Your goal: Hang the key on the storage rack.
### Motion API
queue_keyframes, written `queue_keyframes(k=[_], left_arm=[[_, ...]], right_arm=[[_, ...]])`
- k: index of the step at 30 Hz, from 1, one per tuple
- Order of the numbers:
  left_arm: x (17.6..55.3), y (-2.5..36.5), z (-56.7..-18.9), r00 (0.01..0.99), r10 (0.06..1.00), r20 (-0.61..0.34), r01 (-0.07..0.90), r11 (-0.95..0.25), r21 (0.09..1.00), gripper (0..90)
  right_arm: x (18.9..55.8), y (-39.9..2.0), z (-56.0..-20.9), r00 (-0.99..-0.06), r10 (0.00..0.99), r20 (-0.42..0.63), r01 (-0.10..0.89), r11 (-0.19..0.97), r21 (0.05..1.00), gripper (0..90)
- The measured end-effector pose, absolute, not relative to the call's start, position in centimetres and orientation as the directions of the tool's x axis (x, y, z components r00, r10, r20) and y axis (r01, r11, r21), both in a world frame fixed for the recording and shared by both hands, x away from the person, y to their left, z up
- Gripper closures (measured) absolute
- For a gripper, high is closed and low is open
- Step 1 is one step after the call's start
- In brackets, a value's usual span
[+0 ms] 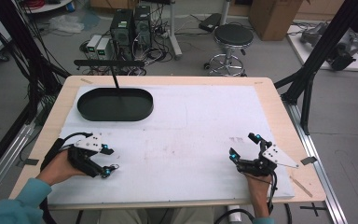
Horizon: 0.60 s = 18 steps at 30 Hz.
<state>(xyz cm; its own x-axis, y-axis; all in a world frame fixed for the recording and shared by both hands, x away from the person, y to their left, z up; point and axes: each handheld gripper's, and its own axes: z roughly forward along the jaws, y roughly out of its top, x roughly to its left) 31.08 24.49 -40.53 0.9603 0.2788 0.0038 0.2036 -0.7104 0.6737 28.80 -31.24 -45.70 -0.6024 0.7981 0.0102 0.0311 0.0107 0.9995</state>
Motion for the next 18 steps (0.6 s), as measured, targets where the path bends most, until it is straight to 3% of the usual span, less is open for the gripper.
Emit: queue_keyframes(k=[4,18], left_arm=[[31.19,24.37,-40.74,0.960,0.281,0.000,0.212,-0.724,0.656,34.8],[31.26,23.88,-41.25,0.969,0.246,-0.017,0.206,-0.770,0.604,57.2]], right_arm=[[28.80,-31.24,-45.70,-0.603,0.798,0.011,0.031,0.010,0.999,3.0],[28.76,-31.24,-45.70,-0.602,0.798,0.013,0.033,0.008,0.999,3.0]])
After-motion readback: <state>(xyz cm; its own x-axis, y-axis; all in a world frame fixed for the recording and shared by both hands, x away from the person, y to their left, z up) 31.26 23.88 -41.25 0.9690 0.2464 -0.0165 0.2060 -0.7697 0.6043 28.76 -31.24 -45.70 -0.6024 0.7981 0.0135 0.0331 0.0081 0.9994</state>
